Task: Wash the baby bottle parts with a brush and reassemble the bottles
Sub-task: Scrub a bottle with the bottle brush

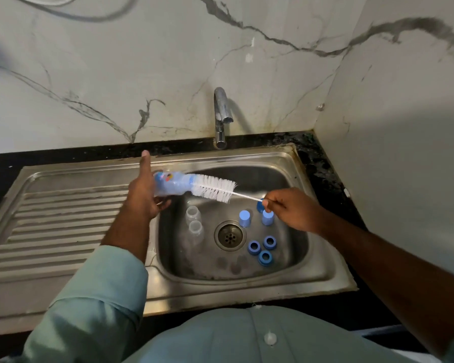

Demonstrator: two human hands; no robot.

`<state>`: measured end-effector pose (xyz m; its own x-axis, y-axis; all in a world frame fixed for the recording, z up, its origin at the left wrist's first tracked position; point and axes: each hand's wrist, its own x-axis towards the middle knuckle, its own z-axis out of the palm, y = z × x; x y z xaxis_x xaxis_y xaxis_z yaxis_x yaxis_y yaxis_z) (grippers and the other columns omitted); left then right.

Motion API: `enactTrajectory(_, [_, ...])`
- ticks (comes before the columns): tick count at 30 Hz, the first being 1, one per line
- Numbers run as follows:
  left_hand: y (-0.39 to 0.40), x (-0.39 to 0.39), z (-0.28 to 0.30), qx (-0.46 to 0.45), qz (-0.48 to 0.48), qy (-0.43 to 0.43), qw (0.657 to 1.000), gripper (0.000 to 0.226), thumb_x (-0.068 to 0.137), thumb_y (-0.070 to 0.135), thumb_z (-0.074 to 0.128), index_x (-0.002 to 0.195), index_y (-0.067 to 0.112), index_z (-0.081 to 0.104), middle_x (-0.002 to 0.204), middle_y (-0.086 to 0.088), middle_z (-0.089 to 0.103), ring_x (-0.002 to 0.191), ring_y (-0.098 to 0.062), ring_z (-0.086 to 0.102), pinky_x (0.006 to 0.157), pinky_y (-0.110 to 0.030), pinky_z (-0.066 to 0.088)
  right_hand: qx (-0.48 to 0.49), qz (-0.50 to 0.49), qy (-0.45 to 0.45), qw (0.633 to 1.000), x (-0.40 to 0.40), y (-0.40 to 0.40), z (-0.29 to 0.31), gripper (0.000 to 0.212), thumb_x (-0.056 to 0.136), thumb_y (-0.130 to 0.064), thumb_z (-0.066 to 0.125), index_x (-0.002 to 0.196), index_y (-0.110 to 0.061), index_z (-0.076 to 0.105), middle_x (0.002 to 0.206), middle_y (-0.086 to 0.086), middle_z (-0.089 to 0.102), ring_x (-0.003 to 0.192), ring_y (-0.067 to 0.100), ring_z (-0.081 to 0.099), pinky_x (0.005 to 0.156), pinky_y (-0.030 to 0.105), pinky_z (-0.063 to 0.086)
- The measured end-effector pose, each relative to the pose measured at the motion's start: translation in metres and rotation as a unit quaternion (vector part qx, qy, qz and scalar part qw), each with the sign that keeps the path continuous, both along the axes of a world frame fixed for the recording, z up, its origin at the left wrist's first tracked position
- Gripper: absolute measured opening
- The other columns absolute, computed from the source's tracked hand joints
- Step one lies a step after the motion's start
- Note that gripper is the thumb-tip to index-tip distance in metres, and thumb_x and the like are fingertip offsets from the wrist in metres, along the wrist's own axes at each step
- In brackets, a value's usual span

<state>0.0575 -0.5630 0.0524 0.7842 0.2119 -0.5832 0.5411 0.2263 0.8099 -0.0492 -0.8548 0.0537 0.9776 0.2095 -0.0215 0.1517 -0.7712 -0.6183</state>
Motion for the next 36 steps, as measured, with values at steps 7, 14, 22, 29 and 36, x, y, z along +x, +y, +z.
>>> enactTrajectory(7, [0.016, 0.004, -0.014, -0.132, -0.046, -0.223, 0.965, 0.021, 0.093, 0.005, 0.058, 0.106, 0.019, 0.066, 0.11, -0.003, 0.069, 0.095, -0.018, 0.066, 0.072, -0.032, 0.058, 0.215, -0.116, 0.199, 0.949, -0.005, 0.017, -0.014, 0.033, 0.094, -0.011, 0.052, 0.062, -0.016, 0.06, 0.042, -0.009, 0.044, 0.039, 0.005, 0.034, 0.043, 0.018, 0.028])
enactTrajectory(14, [0.014, -0.005, 0.0, 0.096, -0.091, -0.014, 0.991, 0.065, 0.081, 0.065, 0.064, 0.119, 0.013, 0.059, 0.109, -0.013, 0.065, 0.095, -0.028, 0.066, 0.077, -0.038, 0.055, -0.071, -0.029, -0.014, 0.997, -0.007, 0.012, -0.018, 0.026, 0.097, -0.03, 0.049, 0.075, -0.019, 0.058, 0.072, -0.001, 0.064, 0.068, 0.018, 0.06, 0.067, 0.03, 0.047])
enactTrajectory(22, [0.024, 0.0, 0.003, -0.107, -0.114, -0.164, 0.974, 0.035, 0.095, 0.042, 0.053, 0.128, 0.029, 0.056, 0.117, 0.006, 0.066, 0.11, -0.022, 0.063, 0.092, -0.046, 0.052, 0.214, -0.088, 0.222, 0.947, -0.007, 0.004, -0.008, 0.031, 0.095, -0.014, 0.052, 0.066, -0.014, 0.062, 0.043, -0.006, 0.04, 0.037, 0.007, 0.031, 0.04, 0.018, 0.025])
enactTrajectory(29, [0.007, -0.007, 0.0, -0.068, -0.001, -0.087, 0.994, 0.048, 0.09, 0.051, 0.062, 0.125, 0.017, 0.058, 0.115, -0.01, 0.066, 0.09, -0.023, 0.064, 0.069, -0.032, 0.055, 0.037, -0.068, 0.019, 0.997, -0.007, 0.016, -0.025, 0.025, 0.096, -0.024, 0.051, 0.073, -0.017, 0.06, 0.066, -0.004, 0.061, 0.062, 0.012, 0.057, 0.062, 0.028, 0.046])
enactTrajectory(36, [0.025, -0.003, 0.008, -0.072, -0.067, -0.064, 0.993, 0.057, 0.083, 0.069, 0.051, 0.11, 0.022, 0.068, 0.119, -0.001, 0.063, 0.112, -0.028, 0.056, 0.093, -0.053, 0.047, 0.197, -0.09, 0.124, 0.968, -0.012, 0.022, -0.016, 0.031, 0.095, -0.006, 0.051, 0.066, -0.014, 0.06, 0.047, -0.015, 0.055, 0.045, -0.001, 0.05, 0.049, 0.011, 0.037])
